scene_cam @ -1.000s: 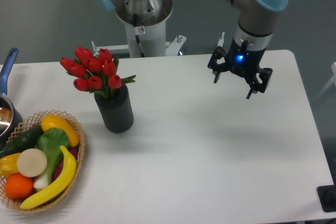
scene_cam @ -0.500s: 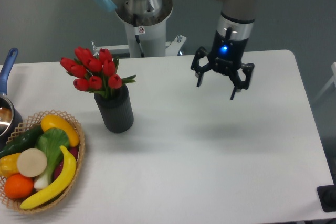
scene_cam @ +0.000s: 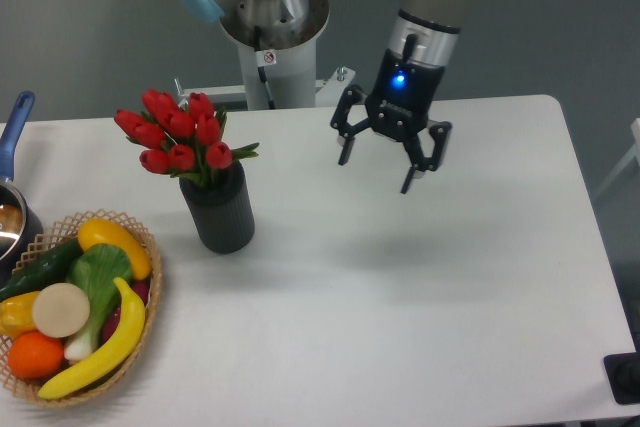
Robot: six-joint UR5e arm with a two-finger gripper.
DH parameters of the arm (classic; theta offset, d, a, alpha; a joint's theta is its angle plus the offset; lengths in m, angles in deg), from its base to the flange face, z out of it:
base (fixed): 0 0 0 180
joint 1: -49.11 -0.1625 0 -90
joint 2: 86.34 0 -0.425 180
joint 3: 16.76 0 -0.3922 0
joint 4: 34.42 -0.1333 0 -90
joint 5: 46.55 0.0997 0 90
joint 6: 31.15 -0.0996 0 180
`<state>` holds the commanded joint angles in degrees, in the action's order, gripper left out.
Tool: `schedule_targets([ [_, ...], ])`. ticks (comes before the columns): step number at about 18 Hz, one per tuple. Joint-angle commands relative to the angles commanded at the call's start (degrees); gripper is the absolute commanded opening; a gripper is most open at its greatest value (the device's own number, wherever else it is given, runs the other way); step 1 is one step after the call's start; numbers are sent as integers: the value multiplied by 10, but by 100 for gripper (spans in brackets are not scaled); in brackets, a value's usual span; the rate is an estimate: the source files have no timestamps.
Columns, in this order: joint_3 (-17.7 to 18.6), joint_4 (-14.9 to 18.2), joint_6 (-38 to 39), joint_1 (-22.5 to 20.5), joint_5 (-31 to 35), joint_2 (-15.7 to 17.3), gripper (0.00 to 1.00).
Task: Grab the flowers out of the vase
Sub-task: 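Move the open gripper toward the red tulips in the black vase, then lower the open gripper around the tulip stems above the vase rim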
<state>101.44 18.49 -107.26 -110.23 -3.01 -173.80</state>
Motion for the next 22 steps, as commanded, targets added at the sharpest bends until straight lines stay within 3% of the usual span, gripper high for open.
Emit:
schedule_targets([
  [9, 103, -1, -18, 10, -34, 78, 100],
  [12, 142, -1, -40, 13, -101, 100, 100],
  [15, 156, -1, -44, 14, -145, 105, 100],
  [22, 171, -3, -54, 33, -148, 102, 100],
])
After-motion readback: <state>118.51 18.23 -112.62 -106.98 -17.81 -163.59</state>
